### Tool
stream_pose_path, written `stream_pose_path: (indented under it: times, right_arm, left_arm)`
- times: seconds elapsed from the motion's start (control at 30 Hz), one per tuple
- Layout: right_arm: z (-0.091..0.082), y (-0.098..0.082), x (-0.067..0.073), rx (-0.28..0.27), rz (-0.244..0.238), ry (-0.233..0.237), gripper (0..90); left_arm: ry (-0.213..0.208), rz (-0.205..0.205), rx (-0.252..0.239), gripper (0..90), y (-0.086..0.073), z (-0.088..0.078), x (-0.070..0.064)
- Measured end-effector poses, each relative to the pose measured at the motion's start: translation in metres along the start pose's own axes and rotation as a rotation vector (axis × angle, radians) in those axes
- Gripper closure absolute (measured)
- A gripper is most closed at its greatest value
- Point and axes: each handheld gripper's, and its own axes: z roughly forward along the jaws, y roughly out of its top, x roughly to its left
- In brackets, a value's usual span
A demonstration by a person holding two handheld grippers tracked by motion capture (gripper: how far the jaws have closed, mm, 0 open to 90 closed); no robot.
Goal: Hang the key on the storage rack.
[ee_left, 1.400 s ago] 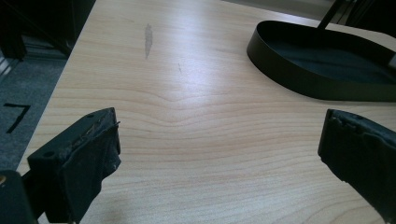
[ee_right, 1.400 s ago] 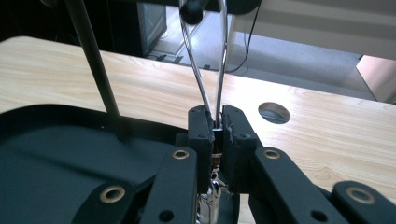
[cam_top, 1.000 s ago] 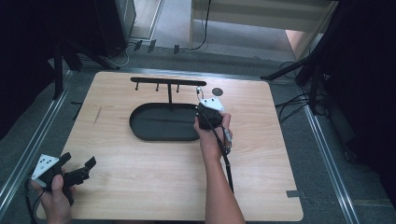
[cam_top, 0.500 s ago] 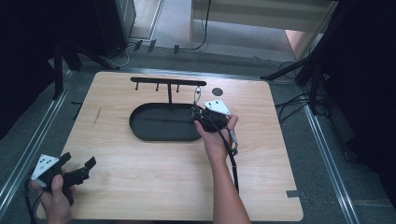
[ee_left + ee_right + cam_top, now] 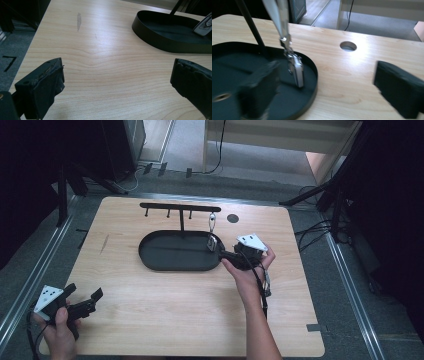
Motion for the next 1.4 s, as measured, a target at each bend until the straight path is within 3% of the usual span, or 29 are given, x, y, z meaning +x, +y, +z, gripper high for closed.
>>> stream_pose_path:
  times: [0.63,1.4]
  right_arm:
    - [-0.045,-0.034,-0.05,-0.047,0.05,-0.047,0.0]
    - [-0.085,-0.091,-0.11,-0.023,0.11,-0.114,0.0]
  left_arm:
    - [-0.001,0.006,-0.001,0.0,0.0,0.0,0.0]
    - [-0.001,0.009,-0.002,0.0,0.0,0.0,-0.001]
